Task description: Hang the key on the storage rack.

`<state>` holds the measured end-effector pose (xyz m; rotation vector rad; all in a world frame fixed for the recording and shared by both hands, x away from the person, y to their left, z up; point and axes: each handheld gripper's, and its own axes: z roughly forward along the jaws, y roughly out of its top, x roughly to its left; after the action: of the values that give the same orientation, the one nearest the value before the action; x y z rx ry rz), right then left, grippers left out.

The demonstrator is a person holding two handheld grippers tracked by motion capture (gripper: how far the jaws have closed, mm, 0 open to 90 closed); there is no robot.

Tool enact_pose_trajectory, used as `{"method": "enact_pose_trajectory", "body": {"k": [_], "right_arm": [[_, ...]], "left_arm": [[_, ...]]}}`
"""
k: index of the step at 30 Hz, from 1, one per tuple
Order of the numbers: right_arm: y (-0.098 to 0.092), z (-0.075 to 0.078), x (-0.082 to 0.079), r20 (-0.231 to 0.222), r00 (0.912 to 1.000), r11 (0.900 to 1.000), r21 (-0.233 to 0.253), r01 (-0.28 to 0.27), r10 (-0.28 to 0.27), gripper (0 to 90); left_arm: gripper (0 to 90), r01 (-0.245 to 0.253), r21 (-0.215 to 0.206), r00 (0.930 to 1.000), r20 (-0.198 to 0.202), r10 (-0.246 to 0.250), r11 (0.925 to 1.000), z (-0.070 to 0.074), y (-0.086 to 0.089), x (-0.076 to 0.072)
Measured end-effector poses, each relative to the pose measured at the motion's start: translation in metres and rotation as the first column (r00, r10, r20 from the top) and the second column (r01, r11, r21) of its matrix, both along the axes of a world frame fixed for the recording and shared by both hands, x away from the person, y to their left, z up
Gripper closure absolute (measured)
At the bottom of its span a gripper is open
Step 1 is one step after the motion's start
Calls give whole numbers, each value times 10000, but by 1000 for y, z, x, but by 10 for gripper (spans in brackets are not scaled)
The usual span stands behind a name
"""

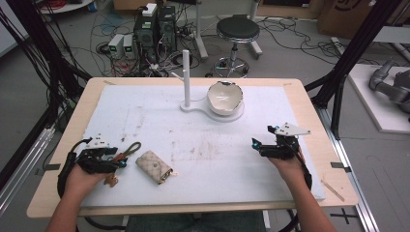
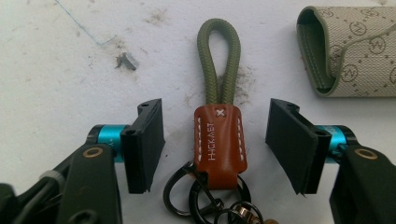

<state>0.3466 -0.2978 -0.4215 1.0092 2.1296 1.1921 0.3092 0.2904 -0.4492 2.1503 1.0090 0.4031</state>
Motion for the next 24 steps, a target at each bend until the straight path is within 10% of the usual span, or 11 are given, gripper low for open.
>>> {"method": "enact_pose_trajectory", "body": {"k": [24], "right_arm": [[2, -1, 0, -100, 9999, 9999, -100, -62, 61, 182]], "left_arm": [[672, 85, -75, 10000, 37, -84, 9999, 1, 2, 1]]}}
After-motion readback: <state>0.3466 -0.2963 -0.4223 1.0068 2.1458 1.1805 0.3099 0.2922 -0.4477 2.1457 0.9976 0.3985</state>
